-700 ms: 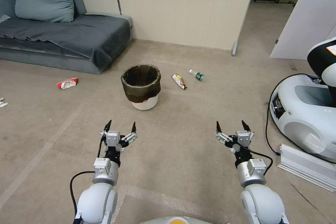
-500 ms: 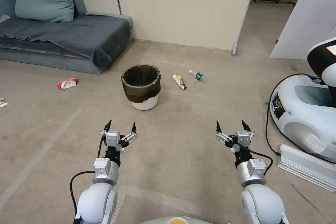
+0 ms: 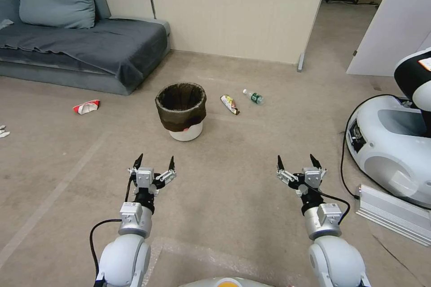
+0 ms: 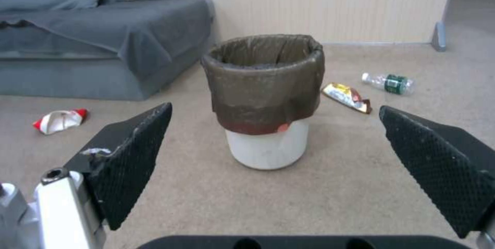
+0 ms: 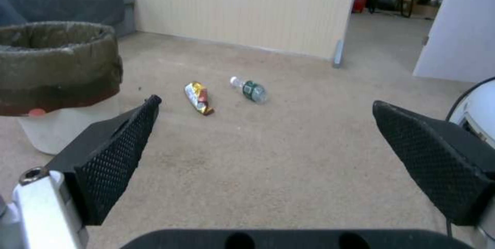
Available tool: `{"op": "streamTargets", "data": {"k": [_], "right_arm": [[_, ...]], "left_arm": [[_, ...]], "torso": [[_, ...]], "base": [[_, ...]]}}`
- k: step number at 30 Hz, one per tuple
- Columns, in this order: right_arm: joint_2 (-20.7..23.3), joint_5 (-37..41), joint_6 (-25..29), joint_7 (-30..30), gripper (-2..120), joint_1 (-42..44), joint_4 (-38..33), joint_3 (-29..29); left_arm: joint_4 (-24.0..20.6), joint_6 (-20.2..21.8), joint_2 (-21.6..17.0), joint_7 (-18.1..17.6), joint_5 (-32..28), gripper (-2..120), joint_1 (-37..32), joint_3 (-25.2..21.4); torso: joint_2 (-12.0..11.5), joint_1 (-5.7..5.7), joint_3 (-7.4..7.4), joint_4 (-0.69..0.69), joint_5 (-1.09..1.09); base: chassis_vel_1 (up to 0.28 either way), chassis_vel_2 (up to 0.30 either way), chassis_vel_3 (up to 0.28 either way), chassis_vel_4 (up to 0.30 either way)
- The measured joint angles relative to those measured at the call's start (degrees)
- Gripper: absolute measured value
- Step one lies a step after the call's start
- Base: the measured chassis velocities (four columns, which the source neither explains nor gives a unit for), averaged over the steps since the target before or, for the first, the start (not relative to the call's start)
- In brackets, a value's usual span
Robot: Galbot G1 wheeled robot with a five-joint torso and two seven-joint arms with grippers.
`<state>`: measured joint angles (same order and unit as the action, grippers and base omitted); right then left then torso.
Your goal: Pick up the trash bin, then pick up the garbage from the floor and place it into the trash bin.
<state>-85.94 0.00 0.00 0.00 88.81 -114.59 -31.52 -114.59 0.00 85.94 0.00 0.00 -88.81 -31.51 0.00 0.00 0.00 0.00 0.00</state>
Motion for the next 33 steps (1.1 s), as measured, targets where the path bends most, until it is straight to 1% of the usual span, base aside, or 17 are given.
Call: {"op": "streamTargets", "data": {"k": [5, 6, 7, 8, 9, 10, 11, 13, 14, 17, 18, 20, 26, 33], "right_arm": [[-0.08, 0.0, 0.01, 0.02, 100, 0.32, -0.23, -0.08], [-0.1, 0.0, 0.01, 0.04, 100, 0.41, -0.3, -0.09], [-0.27, -0.05, 0.18, 0.15, 100, 1.05, -0.92, -0.39], [-0.27, -0.05, 0.18, 0.15, 100, 1.05, -0.92, -0.39], [-0.78, -0.18, 0.72, 0.46, 100, 2.92, -2.47, -1.1], [-1.89, -0.58, 1.9, 1.19, 100, 6.68, -5.55, -2.57], [-1.89, -0.58, 1.9, 1.19, 100, 6.68, -5.55, -2.57], [-3.29, -1.11, 3.4, 2.08, 100, 11.56, -9.53, -4.47], [-3.29, -1.11, 3.4, 2.08, 100, 11.56, -9.53, -4.47], [-5.72, -2.0, 5.99, 3.67, 100, 20.03, -16.52, -7.72], [-5.72, -2.0, 5.99, 3.67, 100, 20.03, -16.52, -7.72], [-6.18, -2.15, 5.61, 3.75, 100, 21.96, -18.1, -8.65], [-6.19, -2.42, 5.17, 3.45, 100, 22.23, -18.21, -8.54], [-6.34, -2.81, 3.27, 3.42, 100, 21.93, -18.08, -8.32]], "left_arm": [[-0.34, 0.15, 0.0, -0.05, 0.0, 100, -0.42, -0.17], [-0.71, 0.3, 0.0, -0.07, -0.05, 100, -0.75, -0.32], [-2.35, 1.03, -0.04, -0.29, -0.32, 100, -2.52, -1.18], [-2.35, 1.03, -0.04, -0.29, -0.32, 100, -2.52, -1.18], [-4.37, 2.07, -0.14, -0.71, -0.69, 100, -4.8, -2.34], [-7.89, 3.83, -0.29, -1.36, -1.34, 100, -8.68, -4.26], [-7.89, 3.83, -0.29, -1.36, -1.34, 100, -8.68, -4.26], [-12.23, 6.07, -0.49, -2.15, -2.11, 100, -13.45, -6.56], [-12.23, 6.07, -0.49, -2.15, -2.11, 100, -13.45, -6.56], [-19.58, 9.78, -0.81, -3.49, -3.44, 100, -21.56, -10.54], [-19.58, 9.78, -0.81, -3.49, -3.44, 100, -21.56, -10.54], [-20.95, 9.68, -0.81, -3.23, -2.59, 100, -23.96, -11.35], [-20.85, 9.15, -0.8, -2.86, -2.07, 100, -24.19, -11.26], [-20.18, 8.98, -0.93, -2.77, -2.72, 100, -24.05, -11.14]], "torso": [[0.0, 0.0, 0.0, 0.01, 0.0], [0.0, 0.0, 0.0, -0.01, -0.01], [0.0, 0.0, 0.0, 0.0, 0.0], [0.0, 0.0, 0.0, 0.0, 0.0], [0.0, 0.0, 0.0, 0.02, 0.01], [0.0, 0.0, 0.0, 0.01, 0.0], [0.0, 0.0, 0.0, 0.01, 0.0], [0.0, 0.0, -0.01, -0.01, -0.01], [0.0, 0.0, -0.01, -0.01, -0.01], [0.01, 0.0, 0.0, 0.0, -0.01], [0.01, 0.0, 0.0, 0.0, -0.01], [0.01, 0.0, -0.01, 0.0, 0.0], [0.0, 0.0, -0.01, 0.0, 0.0], [0.01, 0.0, 0.0, 0.0, 0.0]], "base": [[0.0, 0.0, 0.0, 0.0], [0.0, 0.0, 0.0, 0.0], [0.0, 0.0, 0.0, 0.0], [0.0, 0.0, 0.0, 0.0], [0.0, 0.0, 0.0, 0.0], [0.0, 0.0, 0.0, 0.0], [0.0, 0.0, 0.0, 0.0], [0.0, 0.0, 0.0, 0.0], [0.0, 0.0, 0.0, 0.0], [0.0, 0.0, 0.0, 0.0], [0.0, 0.0, 0.0, 0.0], [0.0, 0.0, 0.0, 0.0], [0.0, 0.0, 0.0, 0.0], [0.0, 0.0, 0.0, 0.0]]}}
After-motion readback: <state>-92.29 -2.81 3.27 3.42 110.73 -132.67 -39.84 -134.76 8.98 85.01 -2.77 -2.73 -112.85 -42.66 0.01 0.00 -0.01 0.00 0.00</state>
